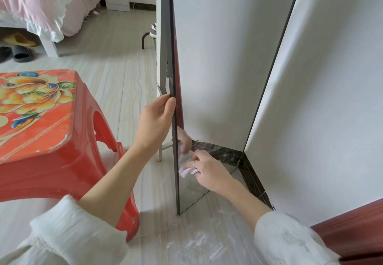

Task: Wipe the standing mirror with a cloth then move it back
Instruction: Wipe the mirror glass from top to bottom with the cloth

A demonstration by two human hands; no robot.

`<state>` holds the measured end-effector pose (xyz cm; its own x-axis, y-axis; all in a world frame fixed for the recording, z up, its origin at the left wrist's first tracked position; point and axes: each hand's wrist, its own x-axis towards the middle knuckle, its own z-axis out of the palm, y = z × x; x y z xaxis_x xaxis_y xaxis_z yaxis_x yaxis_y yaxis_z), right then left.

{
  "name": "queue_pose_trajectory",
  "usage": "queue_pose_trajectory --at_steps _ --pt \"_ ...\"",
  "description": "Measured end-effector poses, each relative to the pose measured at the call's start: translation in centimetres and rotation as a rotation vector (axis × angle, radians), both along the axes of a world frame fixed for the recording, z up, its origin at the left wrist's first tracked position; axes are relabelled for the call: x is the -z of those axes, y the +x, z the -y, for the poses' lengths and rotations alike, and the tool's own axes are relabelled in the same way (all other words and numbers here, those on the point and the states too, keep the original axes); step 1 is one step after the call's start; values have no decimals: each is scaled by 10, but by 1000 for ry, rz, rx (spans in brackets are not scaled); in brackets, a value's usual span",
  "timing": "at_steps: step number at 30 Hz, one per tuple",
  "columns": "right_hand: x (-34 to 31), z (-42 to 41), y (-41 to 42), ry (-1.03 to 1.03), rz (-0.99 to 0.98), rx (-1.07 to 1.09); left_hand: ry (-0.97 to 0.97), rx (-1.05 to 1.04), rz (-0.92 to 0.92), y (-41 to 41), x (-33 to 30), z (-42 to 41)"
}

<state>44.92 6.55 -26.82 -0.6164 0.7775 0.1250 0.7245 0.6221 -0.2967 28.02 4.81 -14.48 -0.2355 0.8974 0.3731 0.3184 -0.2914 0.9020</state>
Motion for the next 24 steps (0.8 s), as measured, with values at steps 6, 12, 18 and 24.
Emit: queue_pose_trajectory --at_steps 6,12,18,24 --pt "-43 -10 17 201 -243 227 -41 -154 91 -2 10 -2" --pt "-58 -26 -16 498 -567 307 -303 26 -72 1 49 -1" --pt "4 -11 -32 439 -608 319 -319 95 -182 -2 64 -6" --pt "41 4 -27 378 -486 235 -299 39 -221 1 65 -6"
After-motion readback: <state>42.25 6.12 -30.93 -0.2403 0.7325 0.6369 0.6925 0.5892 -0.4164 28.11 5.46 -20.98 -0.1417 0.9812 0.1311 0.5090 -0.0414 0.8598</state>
